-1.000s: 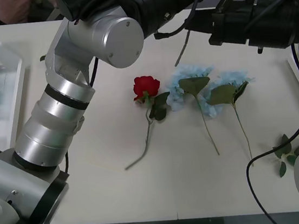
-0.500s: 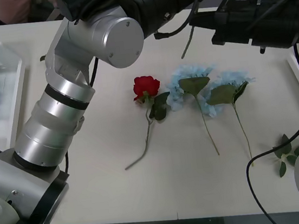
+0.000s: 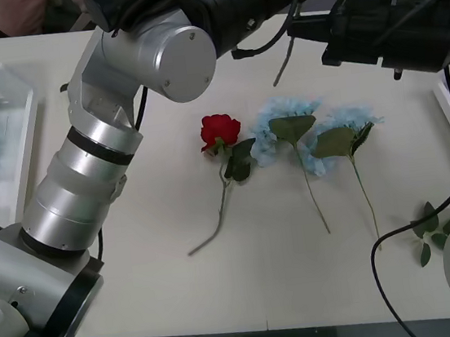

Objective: Put the red flowers into the right box and the blue flowers into the left box

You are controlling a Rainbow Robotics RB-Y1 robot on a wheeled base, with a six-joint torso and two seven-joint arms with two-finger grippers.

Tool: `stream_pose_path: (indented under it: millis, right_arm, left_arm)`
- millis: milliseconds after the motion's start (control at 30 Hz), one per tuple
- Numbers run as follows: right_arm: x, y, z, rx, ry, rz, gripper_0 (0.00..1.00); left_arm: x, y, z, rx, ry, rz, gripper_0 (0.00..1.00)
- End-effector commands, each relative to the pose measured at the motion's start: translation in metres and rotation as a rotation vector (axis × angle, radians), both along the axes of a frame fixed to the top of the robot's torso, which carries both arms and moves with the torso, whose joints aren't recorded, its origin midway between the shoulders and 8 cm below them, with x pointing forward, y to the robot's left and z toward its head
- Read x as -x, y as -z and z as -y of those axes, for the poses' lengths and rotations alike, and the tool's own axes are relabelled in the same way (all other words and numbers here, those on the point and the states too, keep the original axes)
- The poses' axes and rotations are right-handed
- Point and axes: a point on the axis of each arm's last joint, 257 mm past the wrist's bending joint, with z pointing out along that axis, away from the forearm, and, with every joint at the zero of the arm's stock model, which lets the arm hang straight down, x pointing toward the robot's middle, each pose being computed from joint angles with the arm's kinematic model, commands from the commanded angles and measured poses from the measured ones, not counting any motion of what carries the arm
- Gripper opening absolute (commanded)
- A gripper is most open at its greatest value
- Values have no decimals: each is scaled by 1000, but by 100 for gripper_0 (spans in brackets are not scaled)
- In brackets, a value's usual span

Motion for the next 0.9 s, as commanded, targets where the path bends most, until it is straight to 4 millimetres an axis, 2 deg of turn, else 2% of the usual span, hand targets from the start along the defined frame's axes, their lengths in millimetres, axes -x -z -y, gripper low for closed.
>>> stream_pose_path:
  millis: [33, 167, 200, 267, 300, 367, 400, 433, 567, 667, 700, 767, 900]
  right_arm:
    - [7, -19, 23, 12, -2, 22, 0]
    - [16, -13, 50, 26, 3, 7, 0]
    - [19, -11, 57, 32, 6, 3, 0]
    - [24, -9, 75, 41, 16, -4, 0]
    - [27, -7, 86, 47, 23, -10, 0]
    - [32, -6, 104, 58, 38, -16, 0]
    - [32, -6, 104, 58, 38, -16, 0]
    - [37, -6, 122, 64, 59, -21, 0]
    - [46, 2, 167, 89, 126, -44, 0]
    - [54, 11, 209, 117, 209, -75, 0]
    - [56, 13, 218, 123, 227, -82, 0]
    - [61, 21, 250, 140, 302, -111, 0]
    - [70, 35, 294, 161, 401, -164, 0]
  left_arm:
    - [7, -27, 2, 39, 18, 20, 100]
    - [7, -27, 2, 39, 18, 20, 100]
    - [-1, -10, -4, 48, 1, -15, 100]
    - [-2, -6, -8, 54, -5, -19, 100]
    - [-2, -16, -17, 78, -17, 12, 100]
    - [-2, -10, -32, 56, -25, 14, 100]
    - [-2, -10, -32, 56, -25, 14, 100]
    - [3, 8, -42, -13, -22, -20, 100]
    - [27, 55, -59, -175, 3, -129, 100]
    - [47, 93, -71, -242, 30, -224, 100]
    - [50, 101, -74, -254, 31, -239, 100]
    - [66, 131, -81, -306, 47, -296, 100]
    - [80, 182, -94, -393, 45, -378, 100]
